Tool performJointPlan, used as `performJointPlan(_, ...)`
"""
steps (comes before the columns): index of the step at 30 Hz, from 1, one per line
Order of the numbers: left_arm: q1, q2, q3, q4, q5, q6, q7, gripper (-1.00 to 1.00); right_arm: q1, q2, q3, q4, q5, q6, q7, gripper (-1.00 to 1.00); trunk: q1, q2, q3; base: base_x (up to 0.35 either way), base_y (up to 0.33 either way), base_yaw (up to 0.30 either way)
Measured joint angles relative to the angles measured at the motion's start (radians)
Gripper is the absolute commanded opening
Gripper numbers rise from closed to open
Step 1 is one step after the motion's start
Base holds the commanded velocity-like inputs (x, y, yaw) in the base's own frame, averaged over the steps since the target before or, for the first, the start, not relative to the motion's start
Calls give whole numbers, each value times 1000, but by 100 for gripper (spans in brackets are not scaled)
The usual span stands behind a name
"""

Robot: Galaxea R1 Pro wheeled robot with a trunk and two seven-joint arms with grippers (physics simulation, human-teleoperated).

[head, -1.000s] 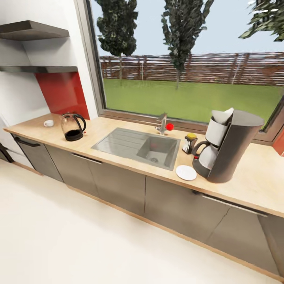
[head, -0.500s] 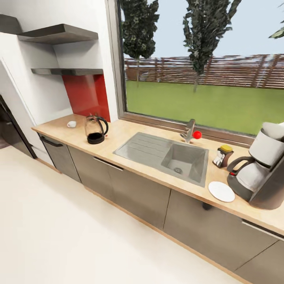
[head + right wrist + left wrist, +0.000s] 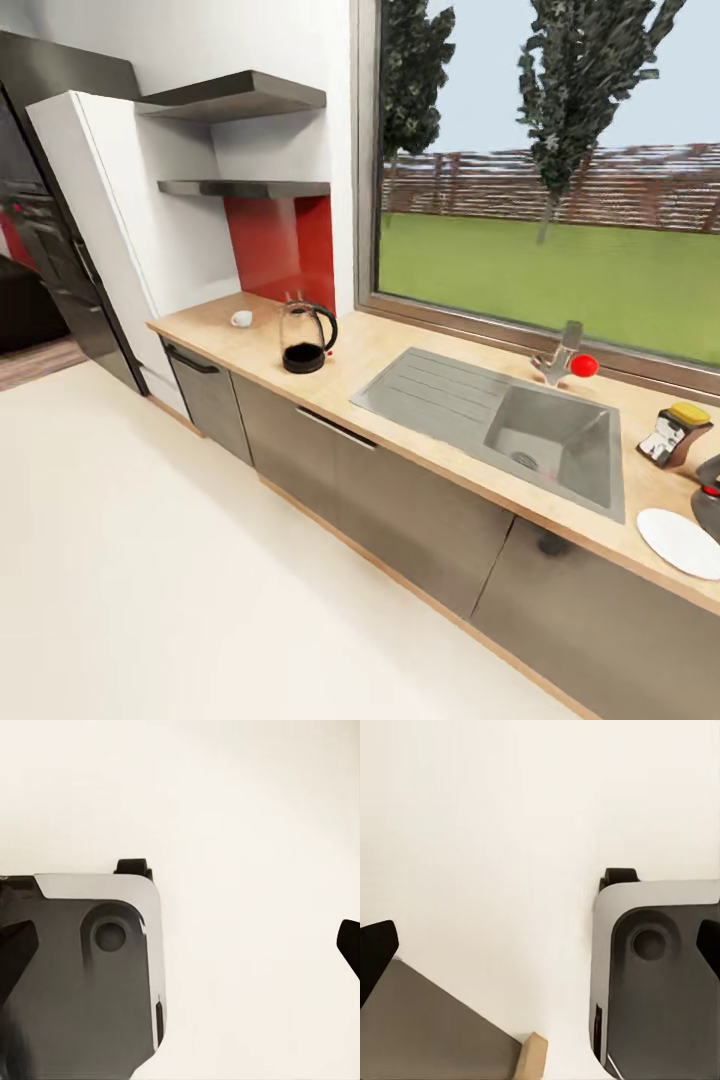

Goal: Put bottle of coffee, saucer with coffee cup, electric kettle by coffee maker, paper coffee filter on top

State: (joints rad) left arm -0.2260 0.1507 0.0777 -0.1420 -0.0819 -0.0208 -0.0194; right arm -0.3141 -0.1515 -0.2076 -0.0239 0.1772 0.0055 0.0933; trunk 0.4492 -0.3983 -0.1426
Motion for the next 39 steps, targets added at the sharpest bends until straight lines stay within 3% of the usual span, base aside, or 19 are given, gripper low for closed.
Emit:
performJointPlan(22, 0, 0, 0, 0, 0, 0, 0, 100, 0, 0, 0, 0, 0, 0, 3, 100, 0, 0, 24, 250, 241, 202)
performJointPlan(31, 0, 0, -1, 0, 0, 0, 1, 100, 0, -1, -1, 0, 0, 0, 3, 100, 0, 0, 37, 292, 192, -43)
performJointPlan(39, 0, 0, -1, 1, 0, -1, 1, 100, 1, -2, -2, 0, -1, 0, 3, 100, 0, 0, 48, 199, 269, -211)
